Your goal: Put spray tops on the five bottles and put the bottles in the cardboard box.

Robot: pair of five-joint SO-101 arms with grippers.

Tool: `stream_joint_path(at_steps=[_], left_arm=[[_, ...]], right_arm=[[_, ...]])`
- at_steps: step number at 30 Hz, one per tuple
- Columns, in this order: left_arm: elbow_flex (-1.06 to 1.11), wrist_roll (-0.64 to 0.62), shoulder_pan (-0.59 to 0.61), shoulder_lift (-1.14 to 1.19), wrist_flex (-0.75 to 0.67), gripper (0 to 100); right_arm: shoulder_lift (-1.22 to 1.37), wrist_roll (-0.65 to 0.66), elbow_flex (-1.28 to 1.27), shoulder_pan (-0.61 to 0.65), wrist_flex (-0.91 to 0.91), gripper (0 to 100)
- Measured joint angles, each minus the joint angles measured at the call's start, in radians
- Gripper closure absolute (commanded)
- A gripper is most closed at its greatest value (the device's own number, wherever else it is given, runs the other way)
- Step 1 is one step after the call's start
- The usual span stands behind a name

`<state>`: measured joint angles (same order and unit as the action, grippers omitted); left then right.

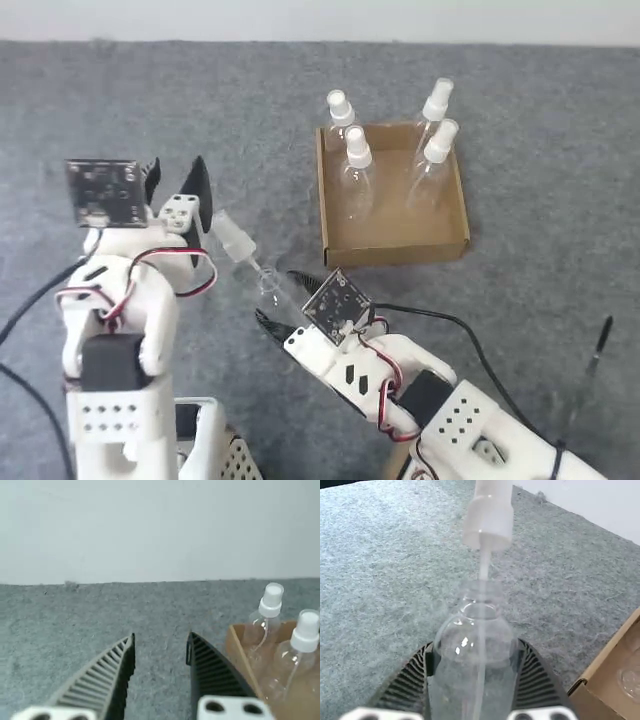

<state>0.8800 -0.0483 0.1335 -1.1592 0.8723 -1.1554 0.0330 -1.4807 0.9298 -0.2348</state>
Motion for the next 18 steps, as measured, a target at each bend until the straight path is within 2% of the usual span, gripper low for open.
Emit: stream_joint_path(at_steps=[4, 8, 12, 18], left_arm=[[0.069, 0.018, -0.012, 0.002, -0.002, 85], [0.089, 0.100, -0.092, 0.002, 0.040, 85], [0.086, 0.117, -0.144, 0.002, 0.094, 85], [0.006, 0.124, -0.259, 0.002, 0.256, 85]], right_arm=[[0.000, 0.000, 0.000, 0.000, 0.000, 99.1], [0.000, 0.000, 0.000, 0.000, 0.000, 99.1], [0.000, 0.000, 0.000, 0.000, 0.000, 99.1], [0.000, 0.000, 0.000, 0.000, 0.000, 99.1]])
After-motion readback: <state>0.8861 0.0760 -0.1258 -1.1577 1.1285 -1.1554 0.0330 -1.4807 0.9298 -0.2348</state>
